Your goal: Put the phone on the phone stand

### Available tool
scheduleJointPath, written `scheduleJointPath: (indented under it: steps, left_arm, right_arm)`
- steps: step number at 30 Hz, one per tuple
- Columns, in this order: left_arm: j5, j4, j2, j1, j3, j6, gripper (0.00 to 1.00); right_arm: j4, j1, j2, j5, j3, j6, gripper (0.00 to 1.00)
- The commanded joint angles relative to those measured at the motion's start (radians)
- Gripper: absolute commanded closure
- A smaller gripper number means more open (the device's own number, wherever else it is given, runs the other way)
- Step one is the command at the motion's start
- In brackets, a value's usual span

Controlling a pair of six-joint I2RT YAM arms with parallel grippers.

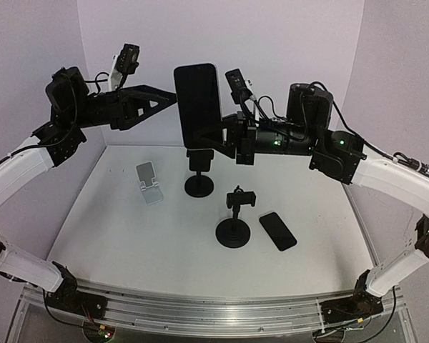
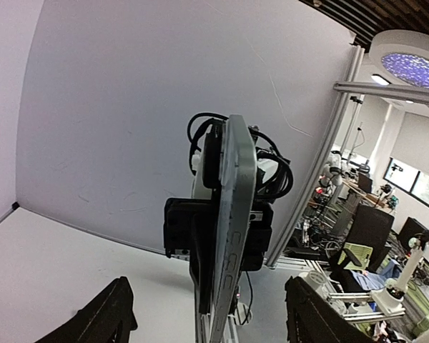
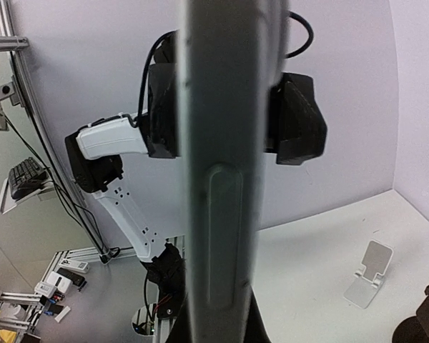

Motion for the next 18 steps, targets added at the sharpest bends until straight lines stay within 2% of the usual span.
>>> scheduleJointPath:
  steps: [1, 6, 10, 18]
  left_arm:
    - [0.039, 0.190, 0.036, -0.063, 0.061, -0.070, 0.29]
    - [0.015, 0.268, 0.058, -0.100, 0.060, -0.098, 0.33]
    - [-0.018, 0.264, 0.063, -0.131, 0.060, -0.095, 0.36]
    - [-0.082, 0.238, 0.095, -0.159, 0.084, -0.112, 0.60]
  right_arm:
    - [0.137, -0.005, -0.019, -0.072, 0.034, -0.002, 1.00]
    - [0.163, -0.004, 0.009, -0.071, 0.060, 0.006, 1.00]
    - [0.163, -0.005, 0.028, -0.058, 0.080, 0.013, 1.00]
    - [0.162, -0.005, 0.052, -0.058, 0.102, 0.021, 1.00]
